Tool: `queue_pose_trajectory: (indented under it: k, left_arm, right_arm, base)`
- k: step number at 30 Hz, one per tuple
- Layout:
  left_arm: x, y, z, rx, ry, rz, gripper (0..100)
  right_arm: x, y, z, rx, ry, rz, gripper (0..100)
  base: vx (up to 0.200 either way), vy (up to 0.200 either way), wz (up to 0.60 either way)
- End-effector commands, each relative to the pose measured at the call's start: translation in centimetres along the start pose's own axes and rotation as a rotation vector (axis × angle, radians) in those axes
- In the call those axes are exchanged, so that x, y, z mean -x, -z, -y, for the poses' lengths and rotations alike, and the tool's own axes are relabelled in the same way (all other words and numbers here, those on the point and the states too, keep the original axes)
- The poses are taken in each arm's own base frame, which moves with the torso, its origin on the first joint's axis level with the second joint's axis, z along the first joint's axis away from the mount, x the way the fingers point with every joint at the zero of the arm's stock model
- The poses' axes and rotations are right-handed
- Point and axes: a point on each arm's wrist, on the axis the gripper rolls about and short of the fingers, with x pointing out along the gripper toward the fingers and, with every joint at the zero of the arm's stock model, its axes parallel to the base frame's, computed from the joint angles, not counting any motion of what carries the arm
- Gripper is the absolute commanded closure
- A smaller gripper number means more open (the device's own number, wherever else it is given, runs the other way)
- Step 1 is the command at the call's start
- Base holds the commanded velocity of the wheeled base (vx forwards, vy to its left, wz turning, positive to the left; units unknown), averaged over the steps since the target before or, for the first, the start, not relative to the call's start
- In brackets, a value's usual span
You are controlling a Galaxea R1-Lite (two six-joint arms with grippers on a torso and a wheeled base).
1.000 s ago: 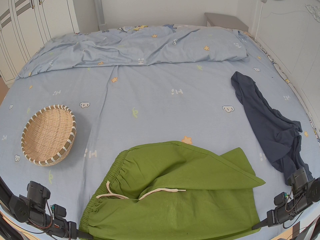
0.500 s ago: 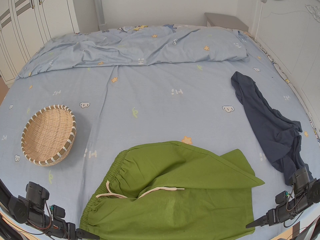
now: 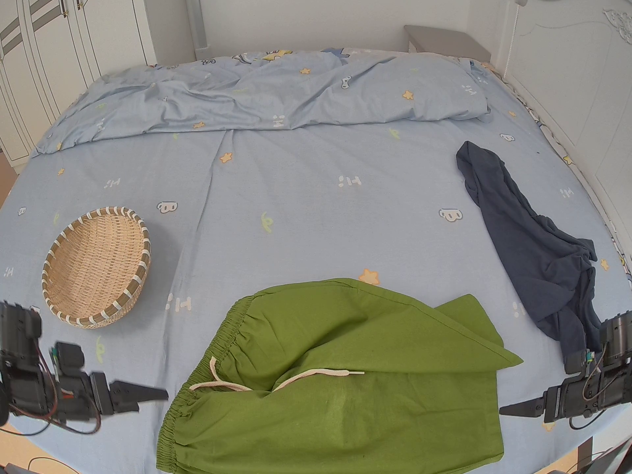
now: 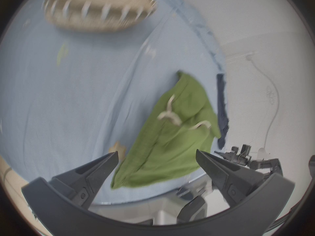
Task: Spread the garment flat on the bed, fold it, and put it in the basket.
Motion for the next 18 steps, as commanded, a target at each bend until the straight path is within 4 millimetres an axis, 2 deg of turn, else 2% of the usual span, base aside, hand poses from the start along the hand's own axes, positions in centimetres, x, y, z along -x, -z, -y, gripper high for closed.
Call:
queue_pose_trajectory:
  k: [1,2,4,5,7,8,9,13,16,18]
  left_arm:
    - [2.3,-7.1,4.9,-0.049,0.087,0.160,0]
    - [1.7,-9.0,5.3,-0.055,0.093,0.164,0]
    - [0.7,-11.1,5.9,-0.063,0.102,0.160,0]
    - [-0.4,-12.8,6.4,-0.067,0.109,0.146,0]
    - [-1.8,-14.5,6.6,-0.073,0.113,0.133,0]
    - [-3.3,-15.7,6.6,-0.076,0.112,0.116,0]
    - [-3.6,-16.0,6.6,-0.077,0.113,0.112,0]
    - [-7.0,-17.8,6.6,-0.086,0.111,0.066,0]
    - [-9.4,-18.8,6.3,-0.084,0.105,0.037,0]
    - [-10.2,-19.2,6.1,-0.081,0.105,0.028,0]
  right_arm:
    - [4.1,-4.6,-2.3,0.170,-0.007,0.347,0]
    - [4.7,-5.8,-2.7,0.196,-0.012,0.384,0]
    - [5.3,-7.3,-3.3,0.228,-0.019,0.429,0]
    - [5.8,-8.8,-3.8,0.252,-0.024,0.464,0]
    - [6.0,-10.4,-4.2,0.275,-0.034,0.487,0]
    - [6.0,-11.8,-4.8,0.300,-0.050,0.504,0]
    - [6.1,-12.0,-4.9,0.304,-0.051,0.509,0]
    - [6.7,-14.4,-6.1,0.353,-0.073,0.557,0]
    - [6.2,-14.7,-5.9,0.346,-0.075,0.546,0]
    - [5.5,-14.6,-5.4,0.329,-0.068,0.518,0]
  base:
    - [0.000,0.000,0.00]
    - [0.000,0.000,0.00]
    - [0.000,0.000,0.00]
    - [0.000,0.000,0.00]
    - [0.000,0.000,0.00]
    - [0.000,0.000,0.00]
    - [0.000,0.000,0.00]
    - [0.000,0.000,0.00]
    - [0.000,0.000,0.00]
    - [0.000,0.000,0.00]
